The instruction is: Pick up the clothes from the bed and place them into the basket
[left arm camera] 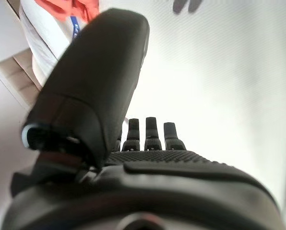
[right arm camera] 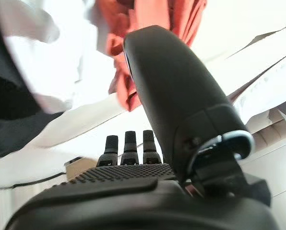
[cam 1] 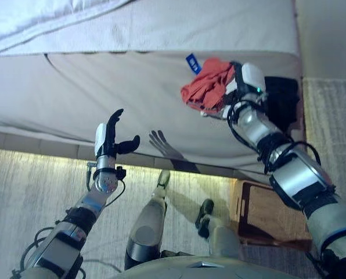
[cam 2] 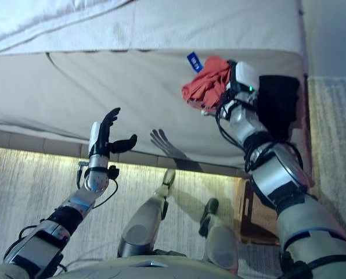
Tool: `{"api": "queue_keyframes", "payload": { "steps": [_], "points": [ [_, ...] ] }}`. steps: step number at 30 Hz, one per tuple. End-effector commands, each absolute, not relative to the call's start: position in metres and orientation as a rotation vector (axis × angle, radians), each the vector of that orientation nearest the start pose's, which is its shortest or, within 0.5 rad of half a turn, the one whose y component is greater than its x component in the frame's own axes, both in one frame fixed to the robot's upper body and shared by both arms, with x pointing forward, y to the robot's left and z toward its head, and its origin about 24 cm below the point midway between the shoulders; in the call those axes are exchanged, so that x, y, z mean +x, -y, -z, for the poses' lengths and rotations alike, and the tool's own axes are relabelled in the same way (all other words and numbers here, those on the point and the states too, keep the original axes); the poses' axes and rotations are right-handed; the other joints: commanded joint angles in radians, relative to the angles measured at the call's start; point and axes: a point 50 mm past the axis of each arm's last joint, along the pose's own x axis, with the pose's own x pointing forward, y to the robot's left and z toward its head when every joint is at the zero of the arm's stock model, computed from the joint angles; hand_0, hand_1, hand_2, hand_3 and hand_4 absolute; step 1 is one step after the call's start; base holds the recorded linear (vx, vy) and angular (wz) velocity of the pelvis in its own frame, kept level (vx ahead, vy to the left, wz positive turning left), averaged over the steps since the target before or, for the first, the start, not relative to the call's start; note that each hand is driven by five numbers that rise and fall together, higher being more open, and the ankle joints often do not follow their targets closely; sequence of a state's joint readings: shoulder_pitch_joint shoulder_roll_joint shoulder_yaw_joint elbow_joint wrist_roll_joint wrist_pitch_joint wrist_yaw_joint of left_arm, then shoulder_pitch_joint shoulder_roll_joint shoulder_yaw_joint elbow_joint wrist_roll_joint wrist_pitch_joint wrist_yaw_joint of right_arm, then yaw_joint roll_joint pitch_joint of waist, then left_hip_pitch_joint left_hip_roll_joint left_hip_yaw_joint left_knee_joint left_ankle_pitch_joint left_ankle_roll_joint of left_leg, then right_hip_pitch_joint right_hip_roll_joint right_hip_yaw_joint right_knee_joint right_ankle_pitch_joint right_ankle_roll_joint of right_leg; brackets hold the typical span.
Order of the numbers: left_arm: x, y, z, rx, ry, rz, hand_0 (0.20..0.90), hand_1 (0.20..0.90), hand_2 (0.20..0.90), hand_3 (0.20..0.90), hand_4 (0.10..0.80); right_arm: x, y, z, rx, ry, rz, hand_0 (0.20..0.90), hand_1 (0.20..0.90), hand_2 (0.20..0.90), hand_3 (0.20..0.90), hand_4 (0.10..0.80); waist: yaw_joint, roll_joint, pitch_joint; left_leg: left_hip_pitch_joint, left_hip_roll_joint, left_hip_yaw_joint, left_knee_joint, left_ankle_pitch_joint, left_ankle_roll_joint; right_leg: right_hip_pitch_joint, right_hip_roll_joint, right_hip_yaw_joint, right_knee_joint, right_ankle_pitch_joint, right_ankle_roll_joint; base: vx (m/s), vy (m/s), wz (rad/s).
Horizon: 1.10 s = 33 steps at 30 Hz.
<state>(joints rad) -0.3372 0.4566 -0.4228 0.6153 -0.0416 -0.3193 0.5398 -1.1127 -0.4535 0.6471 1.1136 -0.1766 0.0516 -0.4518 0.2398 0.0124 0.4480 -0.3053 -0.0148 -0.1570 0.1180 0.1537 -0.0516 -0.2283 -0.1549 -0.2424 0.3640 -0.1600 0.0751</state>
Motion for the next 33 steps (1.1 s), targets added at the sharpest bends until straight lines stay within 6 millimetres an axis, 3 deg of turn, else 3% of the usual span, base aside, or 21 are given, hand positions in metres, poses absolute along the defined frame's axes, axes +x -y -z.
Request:
{"api": "queue_keyframes", "payload": {
  "steps": [1,4,6,15,22,27,28,29,30,33],
  "points": [
    [0.297,-0.177,-0.069,0.361,0.356,-0.122,0.9,0.9,0.9,0.9,0.8,0.418,0.191,-0.243,-1.166,0.36,0.36,0.9,0.9,0.9,0.9,0.8,0.011,0.004,-0.012,-0.069,-0.051,0.027,0.264,-0.252,0.054,-0.072,0.015,-0.001,0.033,0.014,-0.073,0.005,0.074,0.26],
    [0.293,-0.175,-0.083,0.265,0.414,-0.092,0.9,0.9,0.9,0.9,0.8,0.418,0.202,-0.26,-1.187,0.352,0.42,0.9,0.9,0.9,0.9,0.8,0.028,0.028,0.022,-0.142,-0.072,0.019,0.347,-0.27,0.064,-0.153,-0.003,-0.018,0.157,-0.025,-0.09,0.029,0.066,0.31],
    [0.291,-0.179,-0.09,0.223,0.443,-0.084,0.9,0.9,0.9,0.9,0.8,0.417,0.209,-0.268,-1.199,0.342,0.462,0.9,0.9,0.9,0.9,0.8,0.041,0.036,0.045,-0.182,-0.087,0.02,0.419,-0.315,0.072,-0.201,-0.02,-0.017,0.252,-0.071,-0.089,0.048,0.019,0.27],
    [0.281,-0.179,-0.112,0.182,0.548,-0.024,0.9,0.9,0.9,0.9,0.8,0.414,0.235,-0.296,-1.206,0.255,0.562,0.9,0.9,0.9,0.9,0.8,0.069,0.063,0.072,-0.382,-0.118,0.032,0.643,-0.382,0.094,-0.392,-0.044,-0.006,0.466,-0.123,-0.105,0.02,0.021,0.11],
    [0.272,-0.18,-0.115,0.176,0.57,-0.015,0.9,0.9,0.9,0.9,0.8,0.408,0.254,-0.322,-1.236,0.194,0.614,0.9,0.9,0.9,0.9,0.8,0.083,0.084,0.072,-0.52,-0.131,0.034,0.766,-0.406,0.106,-0.539,-0.043,0.008,0.584,-0.147,-0.114,-0.002,0.002,0.04],
    [0.267,-0.192,-0.111,0.145,0.539,-0.043,0.9,0.9,0.9,0.9,0.8,0.4,0.272,-0.336,-1.234,0.131,0.685,0.9,0.9,0.9,0.9,0.8,0.095,0.097,0.072,-0.579,-0.135,0.036,0.812,-0.405,0.11,-0.599,-0.042,0.014,0.645,-0.16,-0.12,-0.011,-0.009,0.13],
    [0.265,-0.194,-0.11,0.144,0.541,-0.042,0.9,0.9,0.9,0.9,0.8,0.398,0.277,-0.338,-1.226,0.123,0.706,0.778,0.778,0.778,0.757,0.657,0.098,0.099,0.072,-0.59,-0.136,0.036,0.818,-0.401,0.108,-0.606,-0.042,0.012,0.653,-0.161,-0.121,-0.021,-0.027,0.07],
    [0.263,-0.195,-0.11,0.146,0.546,-0.041,0.9,0.9,0.9,0.9,0.8,0.397,0.281,-0.339,-1.207,0.12,0.723,0.578,0.578,0.578,0.524,0.424,0.1,0.101,0.072,-0.597,-0.136,0.035,0.819,-0.398,0.108,-0.61,-0.04,0.011,0.657,-0.161,-0.124,-0.027,-0.034,0.08],
    [0.262,-0.197,-0.11,0.15,0.549,-0.04,0.9,0.9,0.9,0.9,0.8,0.395,0.283,-0.341,-1.179,0.125,0.744,0.3,0.3,0.3,0.2,0.1,0.102,0.102,0.072,-0.598,-0.136,0.035,0.817,-0.395,0.109,-0.611,-0.038,0.01,0.656,-0.161,-0.125,-0.026,-0.035,0.08],
    [0.259,-0.2,-0.11,0.157,0.551,-0.026,0.9,0.9,0.9,0.9,0.8,0.39,0.289,-0.348,-1.145,0.162,0.79,0.3,0.3,0.3,0.2,0.1,0.106,0.102,0.072,-0.592,-0.137,0.033,0.808,-0.39,0.107,-0.603,-0.036,0.005,0.647,-0.155,-0.123,-0.027,-0.038,0.18]
  ]
}}
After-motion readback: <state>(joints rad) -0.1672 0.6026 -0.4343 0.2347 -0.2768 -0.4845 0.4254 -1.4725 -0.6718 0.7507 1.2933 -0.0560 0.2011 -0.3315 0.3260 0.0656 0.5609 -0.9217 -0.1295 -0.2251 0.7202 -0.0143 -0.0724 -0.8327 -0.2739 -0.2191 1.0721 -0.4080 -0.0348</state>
